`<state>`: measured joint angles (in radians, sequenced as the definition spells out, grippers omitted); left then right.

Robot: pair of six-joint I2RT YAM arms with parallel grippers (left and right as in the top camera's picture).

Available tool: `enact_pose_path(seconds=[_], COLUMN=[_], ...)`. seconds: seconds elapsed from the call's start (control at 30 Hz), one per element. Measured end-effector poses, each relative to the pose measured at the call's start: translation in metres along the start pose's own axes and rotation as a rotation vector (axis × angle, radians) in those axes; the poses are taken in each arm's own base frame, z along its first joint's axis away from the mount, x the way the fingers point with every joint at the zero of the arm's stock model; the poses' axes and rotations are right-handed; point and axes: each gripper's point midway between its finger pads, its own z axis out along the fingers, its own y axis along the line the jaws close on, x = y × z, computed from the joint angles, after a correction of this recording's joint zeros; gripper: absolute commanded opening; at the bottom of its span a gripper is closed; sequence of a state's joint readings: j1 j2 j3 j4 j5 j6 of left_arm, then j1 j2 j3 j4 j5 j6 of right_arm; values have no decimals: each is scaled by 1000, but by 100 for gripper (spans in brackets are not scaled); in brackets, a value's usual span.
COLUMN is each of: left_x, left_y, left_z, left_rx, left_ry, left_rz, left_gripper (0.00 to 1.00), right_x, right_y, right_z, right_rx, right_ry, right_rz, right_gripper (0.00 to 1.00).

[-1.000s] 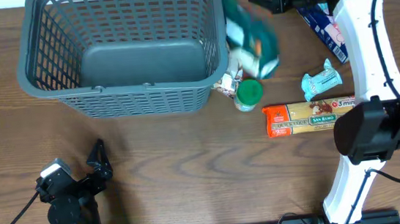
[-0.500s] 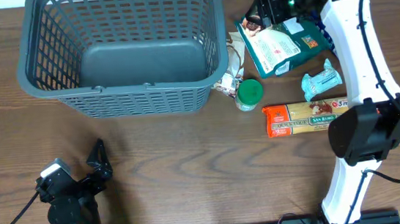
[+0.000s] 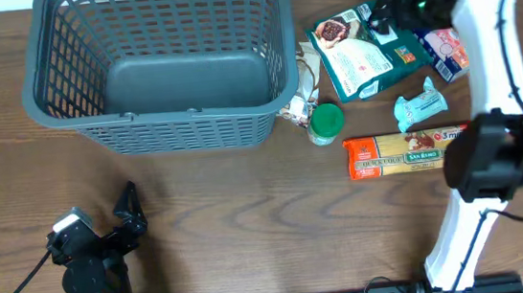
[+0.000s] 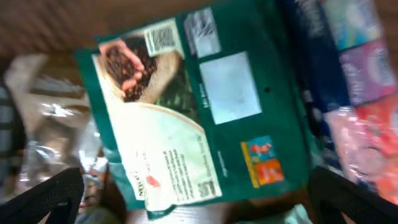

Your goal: Pack container

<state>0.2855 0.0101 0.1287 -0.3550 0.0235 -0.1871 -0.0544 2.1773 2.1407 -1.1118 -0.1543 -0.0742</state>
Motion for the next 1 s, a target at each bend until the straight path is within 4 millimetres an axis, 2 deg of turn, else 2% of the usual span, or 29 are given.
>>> enact_pose_path(seconds=[0.2, 0.37, 0.47, 0.7, 0.8, 0.9, 1.0], left_x=[0, 0, 0, 0, 0, 0, 0], left_y=[0, 0, 0, 0, 0, 0, 0], left_z=[0, 0, 0, 0, 0, 0, 0], left_rx=[0, 0, 0, 0, 0, 0, 0], left_ry=[0, 0, 0, 0, 0, 0, 0], left_rz=[0, 0, 0, 0, 0, 0, 0], left_gripper=[99, 99, 99, 99, 99, 99, 99], right_x=[11, 24, 27, 32, 41, 54, 56], right_y=[24, 24, 24, 42, 34, 16, 8], right_z=[43, 74, 88, 101, 111, 122, 118], right_rx=[97, 217, 309, 403, 462, 557, 627], right_ry=[77, 139, 148, 159, 199, 253, 266], right_rz=[-91, -129, -157, -232, -244, -256, -259], right_gripper=[99, 99, 99, 99, 99, 99, 99])
